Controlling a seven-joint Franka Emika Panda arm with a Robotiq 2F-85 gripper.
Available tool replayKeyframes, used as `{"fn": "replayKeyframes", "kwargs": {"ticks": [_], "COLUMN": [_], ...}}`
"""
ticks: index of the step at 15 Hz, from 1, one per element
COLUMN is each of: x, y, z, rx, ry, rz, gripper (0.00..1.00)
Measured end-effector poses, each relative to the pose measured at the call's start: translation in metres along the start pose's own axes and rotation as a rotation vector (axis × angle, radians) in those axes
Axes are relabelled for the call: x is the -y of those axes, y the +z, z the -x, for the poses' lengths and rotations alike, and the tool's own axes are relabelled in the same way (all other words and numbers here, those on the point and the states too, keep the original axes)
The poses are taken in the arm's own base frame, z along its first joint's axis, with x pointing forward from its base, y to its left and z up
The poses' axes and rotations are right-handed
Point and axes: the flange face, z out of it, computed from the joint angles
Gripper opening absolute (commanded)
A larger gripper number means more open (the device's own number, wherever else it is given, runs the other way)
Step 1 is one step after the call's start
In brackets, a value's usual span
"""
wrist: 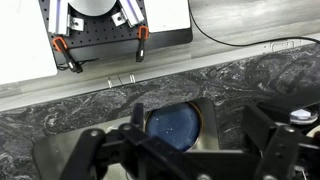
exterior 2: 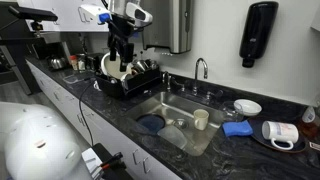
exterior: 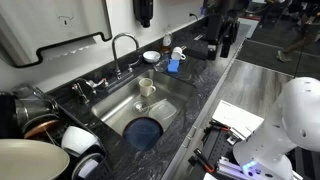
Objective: Remove the mug from the sink and place it on the right side of the countertop
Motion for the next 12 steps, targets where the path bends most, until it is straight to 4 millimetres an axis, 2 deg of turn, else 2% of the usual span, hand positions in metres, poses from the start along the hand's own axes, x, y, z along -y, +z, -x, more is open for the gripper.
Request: {"fn": "replayKeyframes", "kwargs": {"ticks": [4, 6, 9, 12], "x": [-0.004, -0.020, -0.054, -0.078], "y": [0.000, 0.004, 0.020, 0.041], "z": [-0.003, -0.014, -0.045, -0.084], "rx": [-0.010, -0.023, -0.044, -0.092], "ry": [-0.007, -0.028, -0.070, -0.133], "rz": [0.005, 0.021, 0.064, 0.122], "gripper": [1.00, 1.00, 1.00, 1.00]}}
